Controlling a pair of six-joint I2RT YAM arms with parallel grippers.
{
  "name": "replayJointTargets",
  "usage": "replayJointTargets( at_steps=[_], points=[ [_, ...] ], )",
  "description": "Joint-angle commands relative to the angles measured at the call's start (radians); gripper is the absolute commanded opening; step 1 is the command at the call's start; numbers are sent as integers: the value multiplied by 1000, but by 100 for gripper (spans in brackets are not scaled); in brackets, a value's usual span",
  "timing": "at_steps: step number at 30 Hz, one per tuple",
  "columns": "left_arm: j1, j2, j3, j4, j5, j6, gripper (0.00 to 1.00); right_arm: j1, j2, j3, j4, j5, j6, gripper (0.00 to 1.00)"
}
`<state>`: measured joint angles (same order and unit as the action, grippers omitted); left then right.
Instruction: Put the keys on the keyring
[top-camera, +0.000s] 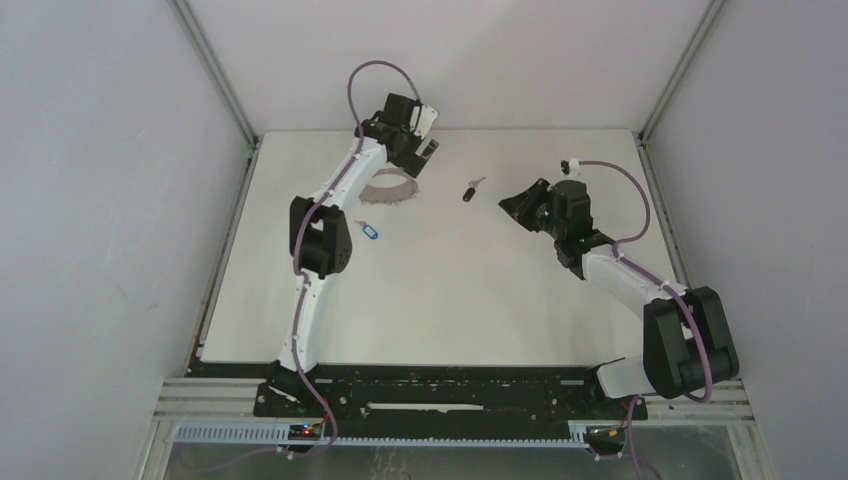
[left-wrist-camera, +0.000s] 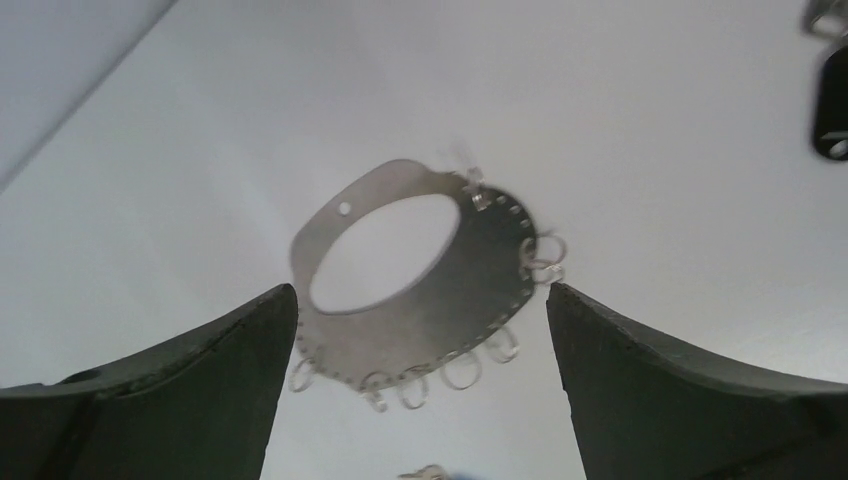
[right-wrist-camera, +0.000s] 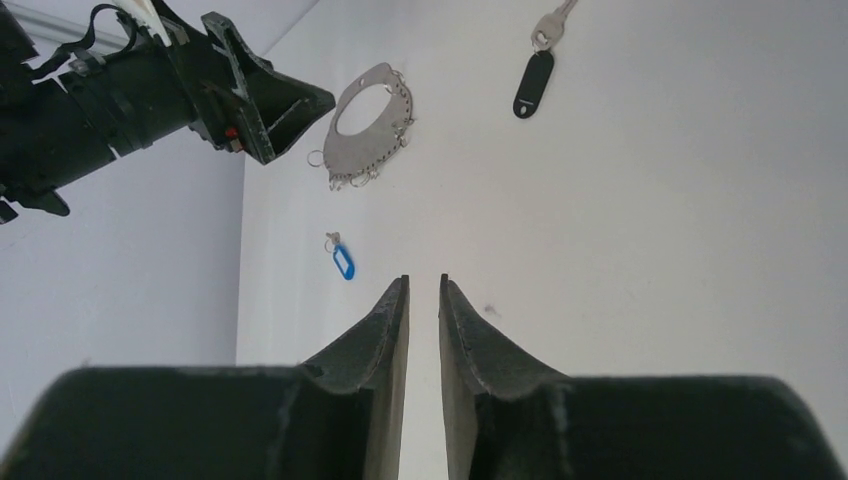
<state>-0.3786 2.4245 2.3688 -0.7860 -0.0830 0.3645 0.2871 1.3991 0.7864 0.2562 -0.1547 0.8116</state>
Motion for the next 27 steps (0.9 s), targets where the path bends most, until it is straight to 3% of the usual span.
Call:
replayJointTargets(
  at_steps=[1, 12, 21, 27],
  points=[
    [-36, 39, -8, 32, 49, -225, 99, 6, -5, -12, 83, 20, 9, 24],
    [37, 137, 58, -38, 248, -513, 96, 6, 3, -26, 97, 5, 9, 20],
    [84, 153, 6, -38, 315, -624, 66, 6, -1, -36, 97, -8, 15, 15],
    [83, 89, -38, -31, 328, -589, 63, 9, -8, -37, 109, -23, 19, 13]
  ],
)
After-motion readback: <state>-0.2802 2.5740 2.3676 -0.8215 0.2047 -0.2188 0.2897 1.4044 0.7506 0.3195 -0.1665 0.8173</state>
